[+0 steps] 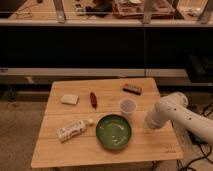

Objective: Push the ceramic bowl across the table

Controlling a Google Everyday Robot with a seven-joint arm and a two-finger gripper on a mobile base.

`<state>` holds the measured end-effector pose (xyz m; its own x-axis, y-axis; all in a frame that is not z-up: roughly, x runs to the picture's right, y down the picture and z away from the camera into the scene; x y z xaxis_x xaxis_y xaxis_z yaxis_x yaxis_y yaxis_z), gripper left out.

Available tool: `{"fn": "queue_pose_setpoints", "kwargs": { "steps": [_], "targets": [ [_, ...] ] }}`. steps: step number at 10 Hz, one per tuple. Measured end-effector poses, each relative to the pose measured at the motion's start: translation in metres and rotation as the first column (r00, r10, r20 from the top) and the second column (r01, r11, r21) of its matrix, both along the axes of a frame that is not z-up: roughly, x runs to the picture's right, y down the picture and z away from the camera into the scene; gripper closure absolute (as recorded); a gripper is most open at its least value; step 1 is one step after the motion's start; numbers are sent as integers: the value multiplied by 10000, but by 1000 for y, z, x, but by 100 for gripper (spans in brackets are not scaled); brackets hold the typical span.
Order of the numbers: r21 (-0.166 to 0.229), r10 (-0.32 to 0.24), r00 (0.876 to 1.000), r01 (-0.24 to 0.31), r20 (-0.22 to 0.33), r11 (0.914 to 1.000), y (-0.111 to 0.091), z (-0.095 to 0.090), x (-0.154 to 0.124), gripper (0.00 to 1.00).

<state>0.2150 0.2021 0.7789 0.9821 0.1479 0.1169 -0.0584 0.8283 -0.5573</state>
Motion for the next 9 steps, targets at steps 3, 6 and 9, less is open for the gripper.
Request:
{"fn": "queue_pose_setpoints", "kwargs": {
  "steps": [3, 6, 9],
  "targets": [
    [-3, -197, 9998, 197, 55, 9998, 4, 5, -11, 100],
    [-92, -99, 9993, 96, -356, 9999, 15, 11, -6, 100],
    [-26, 250, 9960, -253, -860, 9997, 19, 10, -15, 100]
  ]
}}
